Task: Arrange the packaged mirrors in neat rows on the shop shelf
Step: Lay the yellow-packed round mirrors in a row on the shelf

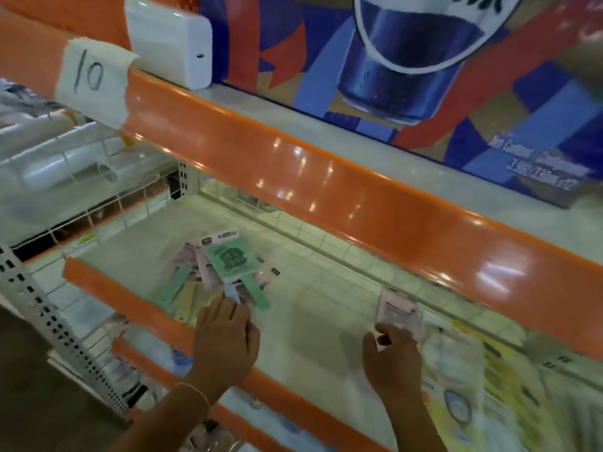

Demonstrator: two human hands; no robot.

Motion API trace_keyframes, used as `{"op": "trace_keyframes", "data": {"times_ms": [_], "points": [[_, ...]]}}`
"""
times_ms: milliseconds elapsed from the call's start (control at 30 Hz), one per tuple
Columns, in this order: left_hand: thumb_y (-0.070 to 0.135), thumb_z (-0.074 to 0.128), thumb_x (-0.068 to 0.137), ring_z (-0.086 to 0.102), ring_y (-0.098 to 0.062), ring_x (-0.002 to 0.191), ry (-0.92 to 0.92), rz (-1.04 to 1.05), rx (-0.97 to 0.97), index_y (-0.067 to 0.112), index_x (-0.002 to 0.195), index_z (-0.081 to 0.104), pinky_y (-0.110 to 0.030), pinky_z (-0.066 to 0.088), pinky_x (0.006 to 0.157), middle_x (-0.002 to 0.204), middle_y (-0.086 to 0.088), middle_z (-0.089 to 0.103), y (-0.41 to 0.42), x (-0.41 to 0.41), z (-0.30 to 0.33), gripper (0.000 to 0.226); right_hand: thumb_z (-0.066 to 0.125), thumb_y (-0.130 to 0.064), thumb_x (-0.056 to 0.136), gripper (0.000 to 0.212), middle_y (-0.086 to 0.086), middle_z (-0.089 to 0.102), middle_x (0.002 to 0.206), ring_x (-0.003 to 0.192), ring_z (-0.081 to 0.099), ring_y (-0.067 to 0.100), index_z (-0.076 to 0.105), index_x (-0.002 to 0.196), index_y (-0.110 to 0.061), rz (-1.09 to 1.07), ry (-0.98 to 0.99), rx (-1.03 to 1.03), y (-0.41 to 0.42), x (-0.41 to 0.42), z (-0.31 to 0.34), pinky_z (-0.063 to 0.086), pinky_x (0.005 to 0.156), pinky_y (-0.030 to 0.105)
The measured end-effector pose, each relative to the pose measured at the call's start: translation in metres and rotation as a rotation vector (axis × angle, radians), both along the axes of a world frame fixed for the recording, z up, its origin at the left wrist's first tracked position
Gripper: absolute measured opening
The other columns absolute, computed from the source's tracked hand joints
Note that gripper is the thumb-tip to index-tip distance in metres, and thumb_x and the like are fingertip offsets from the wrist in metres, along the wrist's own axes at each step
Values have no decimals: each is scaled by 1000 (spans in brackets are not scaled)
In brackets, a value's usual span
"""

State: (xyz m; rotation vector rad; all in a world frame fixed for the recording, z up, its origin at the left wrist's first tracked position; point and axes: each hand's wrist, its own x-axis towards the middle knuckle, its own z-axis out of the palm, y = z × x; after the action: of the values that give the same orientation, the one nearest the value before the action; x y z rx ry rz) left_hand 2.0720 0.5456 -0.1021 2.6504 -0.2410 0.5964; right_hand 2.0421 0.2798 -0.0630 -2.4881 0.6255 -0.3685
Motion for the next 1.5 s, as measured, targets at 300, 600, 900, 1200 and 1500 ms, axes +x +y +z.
{"op": "trace_keyframes", "data": {"times_ms": [300,600,900,1200,1500], "points": [[24,44,79,54,-29,83,103,-315,-10,12,98,61,-40,49,69,91,-7,57,-92,-9,10,28,57,-37,87,37,14,65,99,81,65,30,62,108,-7,-106,137,-34,-41,-25,-11,48,64,28],[32,37,85,61,-32,112,283,-482,152,8,105,69,-44,50,95,117,-16,66,-163,-19,-1,45,55,-35,83,24,5,61,74,69,60,19,61,74,-13,-15,321,-80,-42,-35,3,40,57,24],[36,36,96,38,-21,135,379,-412,-314,2,119,62,-22,18,113,140,-8,50,-161,-18,10,49,61,2,84,14,6,47,53,40,42,12,59,71,-2,-125,92,1153,-41,-69,25,27,38,22],[23,42,100,51,-19,115,436,-370,-482,4,112,67,-16,31,98,116,-8,63,-165,-15,26,33,59,-1,90,10,7,57,64,50,49,13,68,89,3,-170,57,1397,-30,-86,21,36,42,20],[15,61,88,51,-18,52,828,-142,-965,-2,78,67,-27,37,54,63,-11,61,-163,12,44,21,66,-10,87,8,6,57,64,54,51,14,74,88,-9,5,77,1009,-26,-97,24,40,49,24]]}}
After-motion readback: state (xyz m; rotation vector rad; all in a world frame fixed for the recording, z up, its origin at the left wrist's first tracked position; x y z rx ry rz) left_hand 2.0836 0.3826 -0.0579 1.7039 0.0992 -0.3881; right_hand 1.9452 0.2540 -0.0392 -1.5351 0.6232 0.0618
